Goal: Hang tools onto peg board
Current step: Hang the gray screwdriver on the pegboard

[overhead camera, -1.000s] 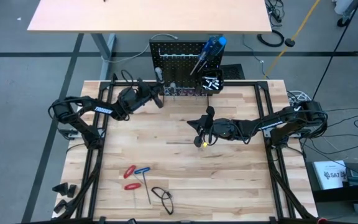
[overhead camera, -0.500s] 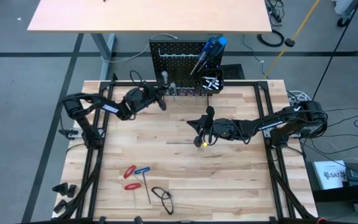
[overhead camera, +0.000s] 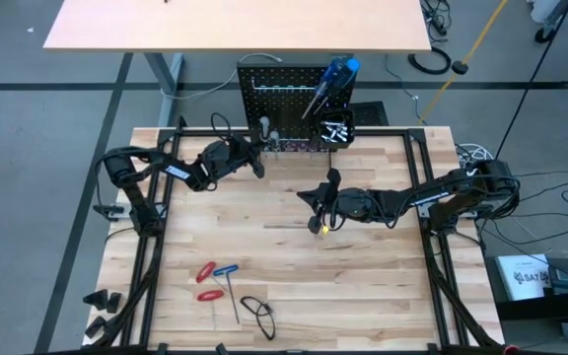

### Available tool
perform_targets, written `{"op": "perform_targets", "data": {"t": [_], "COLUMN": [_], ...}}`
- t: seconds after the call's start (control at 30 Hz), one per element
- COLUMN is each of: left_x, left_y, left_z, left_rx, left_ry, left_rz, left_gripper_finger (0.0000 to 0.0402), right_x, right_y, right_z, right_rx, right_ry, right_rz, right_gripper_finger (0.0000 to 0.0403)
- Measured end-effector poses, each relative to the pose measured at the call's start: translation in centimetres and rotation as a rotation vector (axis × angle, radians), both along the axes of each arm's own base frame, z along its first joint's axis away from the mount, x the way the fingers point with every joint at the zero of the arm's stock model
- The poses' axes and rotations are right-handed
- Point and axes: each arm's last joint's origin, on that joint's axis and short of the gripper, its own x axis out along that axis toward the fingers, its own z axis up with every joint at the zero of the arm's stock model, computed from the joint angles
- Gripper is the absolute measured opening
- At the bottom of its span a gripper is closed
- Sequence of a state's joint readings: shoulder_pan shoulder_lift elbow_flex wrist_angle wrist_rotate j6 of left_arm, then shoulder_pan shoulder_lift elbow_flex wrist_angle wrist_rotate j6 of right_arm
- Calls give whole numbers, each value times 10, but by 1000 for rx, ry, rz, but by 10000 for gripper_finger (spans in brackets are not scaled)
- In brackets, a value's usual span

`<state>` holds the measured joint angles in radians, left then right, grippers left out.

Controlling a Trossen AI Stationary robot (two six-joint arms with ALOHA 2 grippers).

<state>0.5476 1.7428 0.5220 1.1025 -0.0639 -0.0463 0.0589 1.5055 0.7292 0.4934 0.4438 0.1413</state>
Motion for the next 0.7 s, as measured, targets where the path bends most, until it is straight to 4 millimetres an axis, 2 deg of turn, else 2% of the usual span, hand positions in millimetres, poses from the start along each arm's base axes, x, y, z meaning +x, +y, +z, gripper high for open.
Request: {"op": "perform_targets", "data": {"t": [0.1,0.7], "left_x": [0,2], "left_y": [0,-4], "left_z": [0,-1], "left_rx": [-3,-7], "left_ry": [3,12], "left_rz": [-3,-27], "left_gripper_finger": [12,140], "right_x": [0,0], "right_y": [0,0], "right_z": [0,0], "right_rx": [-1,-4], "right_ry": [0,1], "right_rz": [0,1], "right_gripper_finger": [0,0]}}
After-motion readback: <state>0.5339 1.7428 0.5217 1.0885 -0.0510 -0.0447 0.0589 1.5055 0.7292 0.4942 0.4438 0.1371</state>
